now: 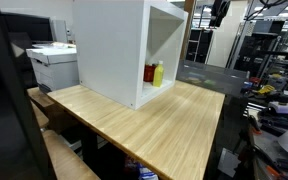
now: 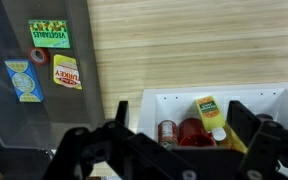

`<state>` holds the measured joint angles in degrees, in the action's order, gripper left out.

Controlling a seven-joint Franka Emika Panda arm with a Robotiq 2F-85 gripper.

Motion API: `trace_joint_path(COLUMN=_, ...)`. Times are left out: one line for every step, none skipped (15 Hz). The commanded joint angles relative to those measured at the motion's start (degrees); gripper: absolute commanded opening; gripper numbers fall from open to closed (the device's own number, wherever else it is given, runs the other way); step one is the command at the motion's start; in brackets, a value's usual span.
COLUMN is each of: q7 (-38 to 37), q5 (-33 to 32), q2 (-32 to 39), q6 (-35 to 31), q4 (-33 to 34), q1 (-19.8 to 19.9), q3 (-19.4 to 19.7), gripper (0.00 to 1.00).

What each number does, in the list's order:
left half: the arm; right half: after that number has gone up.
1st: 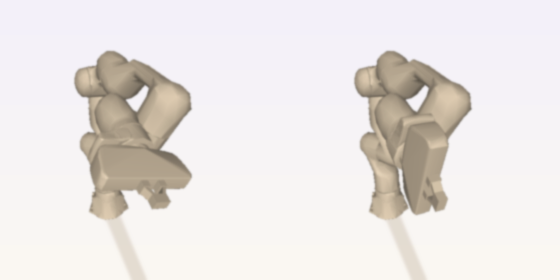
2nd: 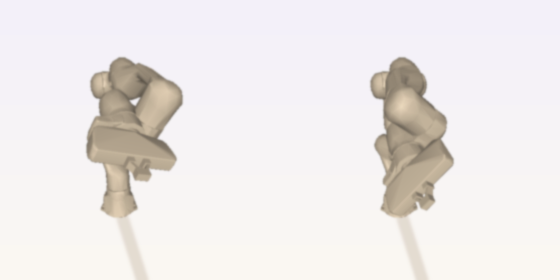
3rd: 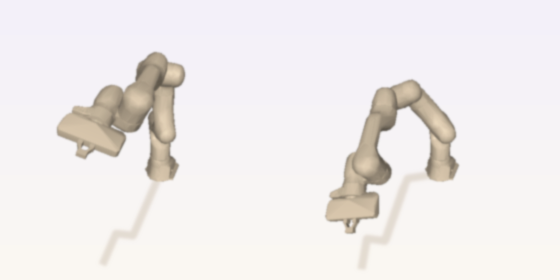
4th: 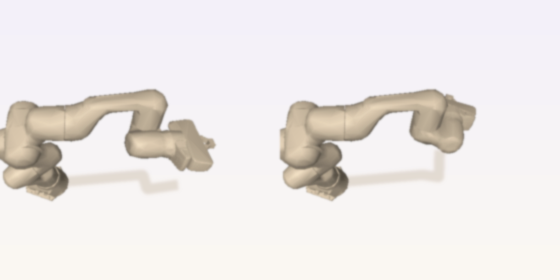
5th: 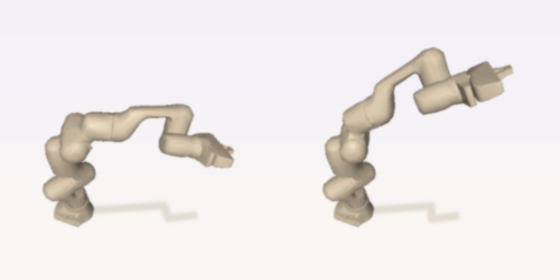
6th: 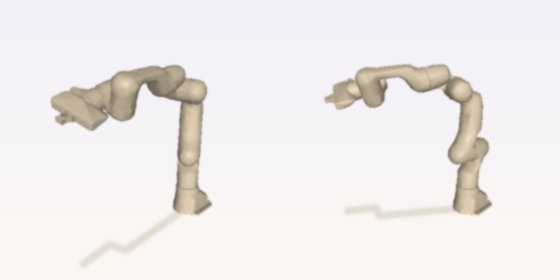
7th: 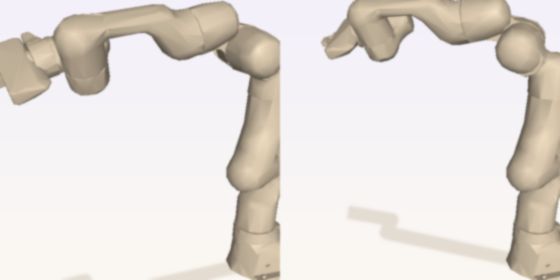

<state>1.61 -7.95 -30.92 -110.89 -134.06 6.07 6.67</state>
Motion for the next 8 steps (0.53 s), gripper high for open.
trace_joint_path(q7=-1.38, q5=0.20, q2=2.71, q6=0.10, q4=2.54, q1=1.30, q3=0.33, gripper=1.00)
trace_joint_path(q7=-1.54, q5=0.13, q2=3.25, q6=0.01, q4=3.04, q1=1.62, q3=0.54, gripper=1.00)
trace_joint_path(q7=-1.73, q5=0.08, q2=3.82, q6=0.01, q4=3.58, q1=1.91, q3=0.73, gripper=1.00)
trace_joint_path(q7=-1.90, q5=0.05, q2=4.19, q6=-0.09, q4=3.90, q1=2.12, q3=0.89, gripper=1.00)
trace_joint_path(q7=-2.24, q5=0.05, q2=4.75, q6=-0.07, q4=4.47, q1=2.50, q3=1.09, gripper=1.00)
trace_joint_path(q7=-2.61, q5=0.06, q2=5.31, q6=-0.05, q4=5.04, q1=2.78, q3=1.28, gripper=1.00)
trace_joint_path(q7=-2.88, q5=0.00, q2=5.71, q6=-0.03, q4=5.41, q1=3.04, q3=1.40, gripper=1.00)
trace_joint_path(q7=-3.07, q5=-0.06, q2=6.06, q6=-0.05, q4=5.72, q1=3.26, q3=1.51, gripper=1.00)
